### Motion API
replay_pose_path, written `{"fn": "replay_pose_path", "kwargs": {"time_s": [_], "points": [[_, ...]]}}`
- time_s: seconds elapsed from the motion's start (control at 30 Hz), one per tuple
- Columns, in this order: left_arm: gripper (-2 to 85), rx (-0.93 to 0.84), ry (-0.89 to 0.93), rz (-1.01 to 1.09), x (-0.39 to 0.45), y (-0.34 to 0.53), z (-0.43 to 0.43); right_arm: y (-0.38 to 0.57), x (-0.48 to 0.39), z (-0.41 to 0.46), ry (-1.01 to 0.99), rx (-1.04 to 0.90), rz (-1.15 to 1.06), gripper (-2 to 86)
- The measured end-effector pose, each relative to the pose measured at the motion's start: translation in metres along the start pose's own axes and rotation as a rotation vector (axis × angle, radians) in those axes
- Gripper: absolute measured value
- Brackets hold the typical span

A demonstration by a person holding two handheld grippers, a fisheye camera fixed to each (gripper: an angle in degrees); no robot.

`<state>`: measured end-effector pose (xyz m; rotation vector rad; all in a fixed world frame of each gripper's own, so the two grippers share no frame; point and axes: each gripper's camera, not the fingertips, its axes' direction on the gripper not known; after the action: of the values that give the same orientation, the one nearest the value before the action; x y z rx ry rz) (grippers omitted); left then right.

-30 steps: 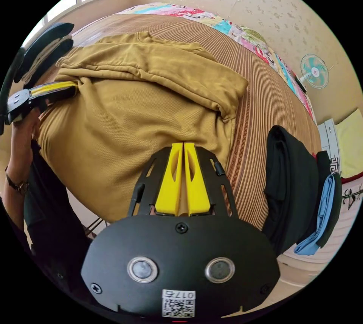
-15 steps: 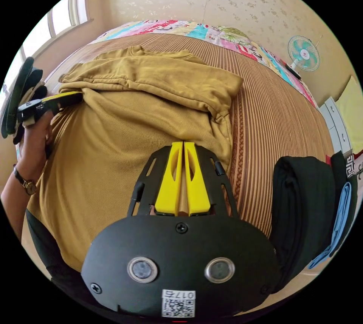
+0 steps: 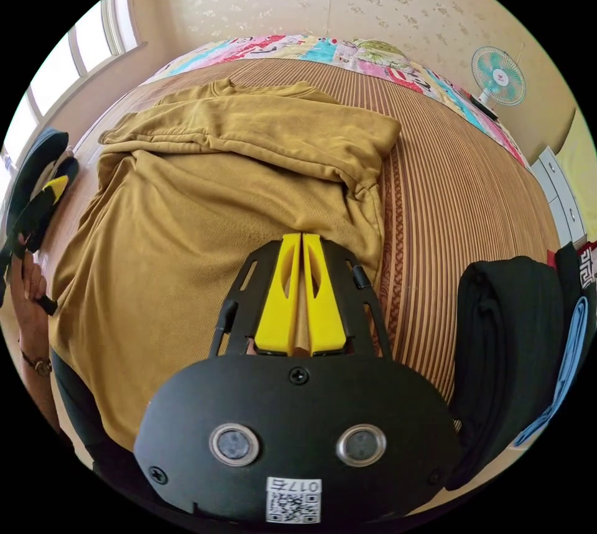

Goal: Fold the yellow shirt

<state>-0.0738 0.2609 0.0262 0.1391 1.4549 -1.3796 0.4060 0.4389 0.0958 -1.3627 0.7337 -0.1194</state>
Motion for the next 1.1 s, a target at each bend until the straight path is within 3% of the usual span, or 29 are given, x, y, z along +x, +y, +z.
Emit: {"fn": "replay_pose_path", "kwargs": {"time_s": [0.13,0.3,0.5,0.67,0.73,0.8,0.93,1.1], "points": [[9.9,-0.061,0.032,-0.091,-0.037,0.072,-0.081,-0.007,0.001,-0.008,-0.025,0.001,0.010,0.4],[10.4,-0.204,0.012,-0.254,-0.067,0.120,-0.090,-0.018,-0.012,-0.021,0.030,0.003,-0.012,0.4],[5.5,-0.184,0.109,-0.445,-0.081,0.115,-0.104,-0.039,-0.022,-0.043,0.072,-0.015,-0.035,0.5],[5.0,-0.236,0.173,-0.364,-0.075,0.095,-0.139,-0.052,0.007,-0.085,-0.121,-0.134,-0.059,0.9],[5.1,-0.294,0.184,-0.347,-0.075,0.094,-0.157,-0.032,0.017,-0.119,-0.218,-0.179,-0.122,1.4],[5.9,-0.324,0.181,-0.355,-0.078,0.095,-0.168,-0.002,0.020,-0.152,-0.154,-0.161,-0.141,2.1],[10.8,-0.279,0.181,-0.356,-0.089,0.080,-0.193,0.075,0.055,-0.236,-0.189,-0.076,-0.029,5.7],[13.5,-0.298,0.332,-0.450,-0.113,0.054,-0.182,0.129,0.082,-0.280,-0.251,-0.201,-0.011,11.2]]}}
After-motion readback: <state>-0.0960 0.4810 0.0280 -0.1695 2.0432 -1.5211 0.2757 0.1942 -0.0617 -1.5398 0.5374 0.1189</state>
